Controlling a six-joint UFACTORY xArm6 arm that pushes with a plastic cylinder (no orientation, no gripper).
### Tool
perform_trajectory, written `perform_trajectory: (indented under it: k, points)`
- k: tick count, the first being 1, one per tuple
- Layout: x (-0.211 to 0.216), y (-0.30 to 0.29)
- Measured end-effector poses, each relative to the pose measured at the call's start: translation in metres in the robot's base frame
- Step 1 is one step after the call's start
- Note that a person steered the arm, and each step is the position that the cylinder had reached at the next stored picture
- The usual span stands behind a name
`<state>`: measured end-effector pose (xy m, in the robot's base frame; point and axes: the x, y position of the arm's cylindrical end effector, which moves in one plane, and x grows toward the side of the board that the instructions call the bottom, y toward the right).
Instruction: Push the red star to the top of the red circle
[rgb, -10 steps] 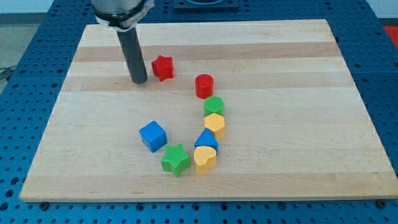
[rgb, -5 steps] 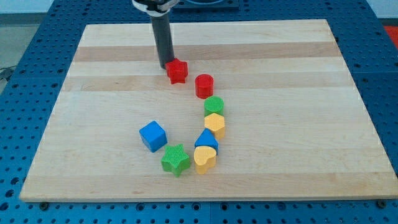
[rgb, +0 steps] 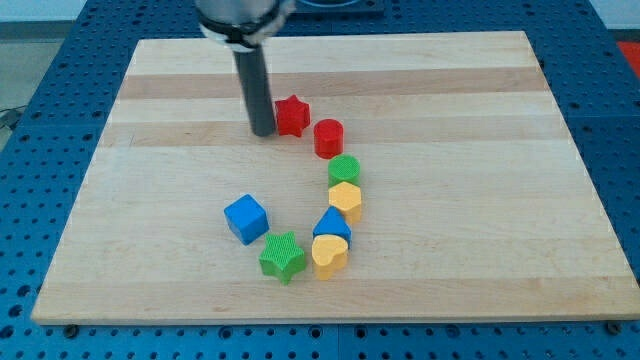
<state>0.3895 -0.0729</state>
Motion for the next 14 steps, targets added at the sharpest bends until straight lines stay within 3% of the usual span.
perform_trajectory:
  k: [1, 5, 8, 11, 14]
  points:
    - [0.023, 0.025]
    - [0.024, 0.046]
    - [0.047, 0.026]
    - [-0.025, 0.025]
    - [-0.034, -0.003]
